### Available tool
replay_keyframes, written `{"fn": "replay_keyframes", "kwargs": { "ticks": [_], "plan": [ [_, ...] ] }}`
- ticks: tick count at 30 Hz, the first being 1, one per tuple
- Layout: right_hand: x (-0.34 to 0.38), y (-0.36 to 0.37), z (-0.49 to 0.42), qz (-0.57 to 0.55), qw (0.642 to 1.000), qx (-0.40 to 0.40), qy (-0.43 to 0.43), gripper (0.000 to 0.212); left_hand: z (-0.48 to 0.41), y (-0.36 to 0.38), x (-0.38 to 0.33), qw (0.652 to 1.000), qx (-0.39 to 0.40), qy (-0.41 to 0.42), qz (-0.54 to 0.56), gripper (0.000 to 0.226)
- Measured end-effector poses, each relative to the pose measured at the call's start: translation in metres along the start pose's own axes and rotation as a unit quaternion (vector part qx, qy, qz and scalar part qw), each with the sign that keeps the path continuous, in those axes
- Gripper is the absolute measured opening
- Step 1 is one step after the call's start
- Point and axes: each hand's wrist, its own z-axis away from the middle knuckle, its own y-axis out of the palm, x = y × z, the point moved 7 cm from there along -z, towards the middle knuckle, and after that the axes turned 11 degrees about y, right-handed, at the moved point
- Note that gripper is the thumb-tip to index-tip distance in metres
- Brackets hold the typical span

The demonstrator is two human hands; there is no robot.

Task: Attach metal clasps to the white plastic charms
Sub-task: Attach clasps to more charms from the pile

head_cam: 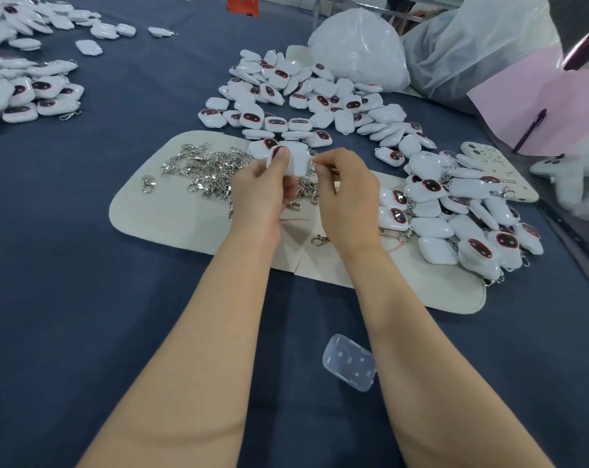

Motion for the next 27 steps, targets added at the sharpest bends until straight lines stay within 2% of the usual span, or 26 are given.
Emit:
{"fn": "replay_keyframes", "kwargs": {
  "ticks": [4,7,10,11,13,15,18,20,22,24,27],
  "plan": [
    [-0.009,0.001,-0.004,-0.005,0.999,0.023,0.043,0.028,0.003,0.001,-0.009,0.991,0.005,0.078,-0.112,0.021],
    [-0.011,0.002,-0.007,-0.037,0.994,0.079,0.064,0.041,0.006,0.007,-0.015,0.971,0.040,0.140,-0.188,0.007],
    [-0.013,0.008,-0.008,-0.049,0.981,0.160,0.101,0.034,0.011,0.018,-0.015,0.960,0.076,0.158,-0.218,0.011],
    [-0.013,0.008,-0.009,-0.033,0.980,0.165,0.105,0.030,0.013,0.020,-0.014,0.963,0.080,0.150,-0.209,0.013],
    [-0.018,-0.003,-0.015,-0.026,0.985,0.117,0.125,0.026,0.014,0.022,-0.011,0.969,0.077,0.135,-0.194,0.030],
    [-0.028,-0.029,-0.022,-0.049,0.985,0.008,0.168,0.028,0.014,0.017,-0.012,0.970,0.062,0.136,-0.191,0.036],
    [-0.050,-0.075,-0.027,-0.025,0.958,-0.167,0.233,0.034,0.012,0.004,-0.012,0.975,0.008,0.129,-0.178,0.022],
    [-0.055,-0.090,-0.025,0.054,0.942,-0.227,0.240,0.042,0.011,-0.002,-0.010,0.981,-0.022,0.108,-0.160,0.016],
    [-0.042,-0.085,-0.023,0.079,0.947,-0.248,0.188,0.045,0.011,-0.003,-0.007,0.986,-0.040,0.087,-0.138,0.018],
    [-0.028,-0.061,-0.028,0.045,0.973,-0.185,0.134,0.038,0.011,0.001,-0.005,0.988,-0.052,0.082,-0.120,0.018],
    [-0.021,0.001,-0.042,0.058,0.989,0.021,0.134,0.032,0.006,0.008,-0.005,0.990,-0.065,0.079,-0.096,0.019]
  ]
}}
